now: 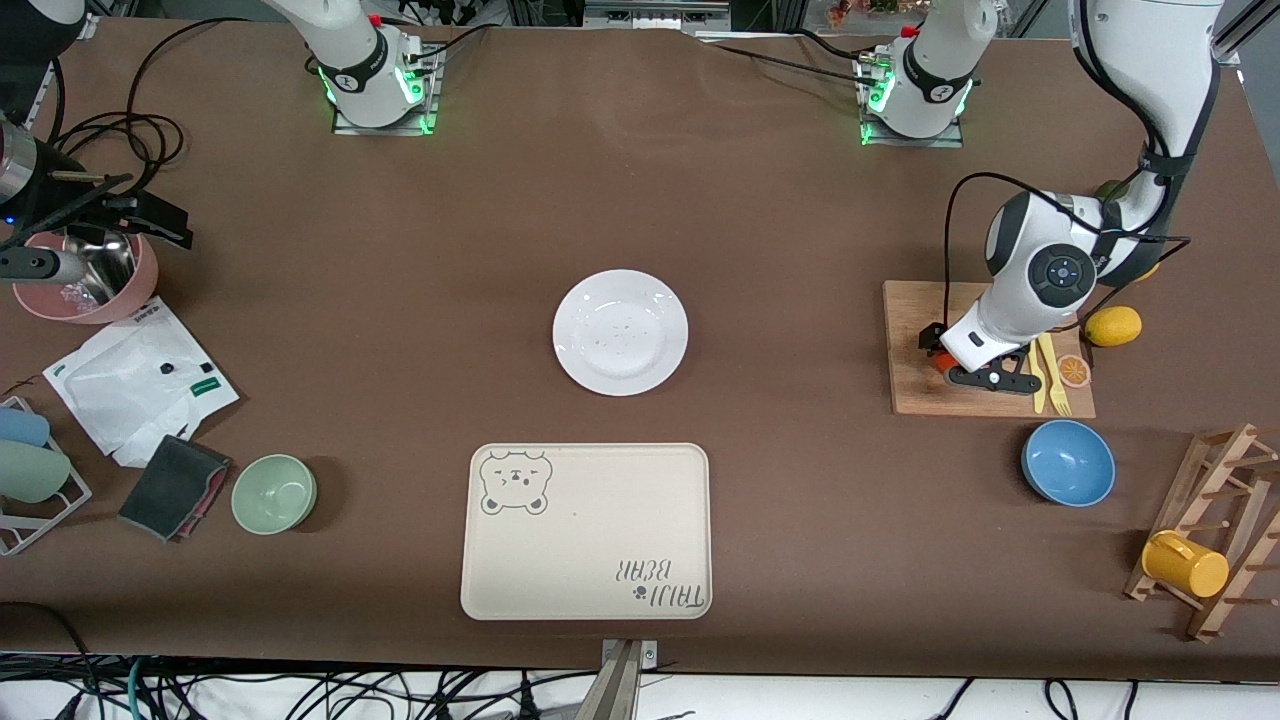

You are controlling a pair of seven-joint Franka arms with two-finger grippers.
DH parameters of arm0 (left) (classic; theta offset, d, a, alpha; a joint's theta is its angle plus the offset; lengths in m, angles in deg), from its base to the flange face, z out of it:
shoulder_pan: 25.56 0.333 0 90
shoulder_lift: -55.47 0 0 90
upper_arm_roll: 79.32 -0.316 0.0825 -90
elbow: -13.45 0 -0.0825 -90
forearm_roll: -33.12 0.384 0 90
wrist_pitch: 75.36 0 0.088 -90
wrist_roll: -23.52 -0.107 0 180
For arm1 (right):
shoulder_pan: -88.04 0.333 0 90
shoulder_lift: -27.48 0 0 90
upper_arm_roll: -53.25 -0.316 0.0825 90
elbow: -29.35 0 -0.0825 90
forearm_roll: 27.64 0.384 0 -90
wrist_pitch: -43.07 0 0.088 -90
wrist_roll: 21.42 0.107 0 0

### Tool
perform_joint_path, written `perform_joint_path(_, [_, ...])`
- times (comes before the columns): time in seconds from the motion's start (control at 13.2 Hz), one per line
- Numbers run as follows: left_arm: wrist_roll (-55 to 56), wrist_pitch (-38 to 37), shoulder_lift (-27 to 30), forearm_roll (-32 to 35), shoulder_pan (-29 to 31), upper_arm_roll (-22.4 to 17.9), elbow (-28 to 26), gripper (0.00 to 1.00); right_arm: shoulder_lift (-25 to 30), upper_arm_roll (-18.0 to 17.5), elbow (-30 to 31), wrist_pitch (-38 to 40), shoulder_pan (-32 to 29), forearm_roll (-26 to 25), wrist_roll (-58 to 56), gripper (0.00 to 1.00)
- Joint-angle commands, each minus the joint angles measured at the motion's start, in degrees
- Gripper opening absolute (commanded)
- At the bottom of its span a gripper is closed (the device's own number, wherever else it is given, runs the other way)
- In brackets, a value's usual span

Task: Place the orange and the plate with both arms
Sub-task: 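Lower the left gripper onto the orange on the cutting board and grasp it, then carry the orange with the left gripper onto the white plate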

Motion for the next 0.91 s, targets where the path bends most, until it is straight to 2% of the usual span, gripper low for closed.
perform_joint_path(0.0, [-1.03, 2.37, -1.73, 1.72, 1.83, 0.14, -0.24, 0.67, 0.56, -0.03, 0.19, 0.6, 0.02, -0.04, 0.57, 1.0])
perform_joint_path(0.08, [-1.03, 2.37, -1.65, 1.72, 2.36, 0.14, -0.24, 0.48, 0.56, -0.03, 0.19, 0.6, 0.02, -0.04, 0.57, 1.0])
perform_joint_path(0.15, [-1.03, 2.37, -1.39, 1.72, 2.28, 0.14, -0.24, 0.33, 0.56, -0.03, 0.19, 0.6, 0.02, -0.04, 0.57, 1.0])
perform_joint_path(0.23, [-1.12, 2.29, -1.12, 1.72, 2.36, 0.22, -0.07, 0.22, 0.56, -0.03, 0.19, 0.6, 0.02, -0.12, 0.66, 1.0])
perform_joint_path(0.3, [-1.12, 2.02, -0.69, 1.64, 2.36, 0.22, 0.11, 0.15, 0.56, -0.03, 0.19, 0.6, 0.02, -0.04, 0.66, 1.0])
perform_joint_path(0.38, [-1.12, 1.59, -0.07, 1.64, 2.19, 0.22, 0.28, 0.12, 0.56, -0.03, 0.19, 0.69, 0.02, -0.04, 0.66, 1.0])
perform_joint_path(0.61, [-0.77, 0.45, 2.39, 1.64, 1.4, 0.49, 1.51, 0.12, 0.56, -0.03, 0.19, 0.6, 0.02, -0.04, 0.66, 1.0])
perform_joint_path(0.83, [0.02, -14.09, 2.66, 0.5, 1.4, 5.4, 11.49, 0.12, 0.56, -0.03, 0.19, 0.6, 0.02, -0.12, 0.66, 1.0])
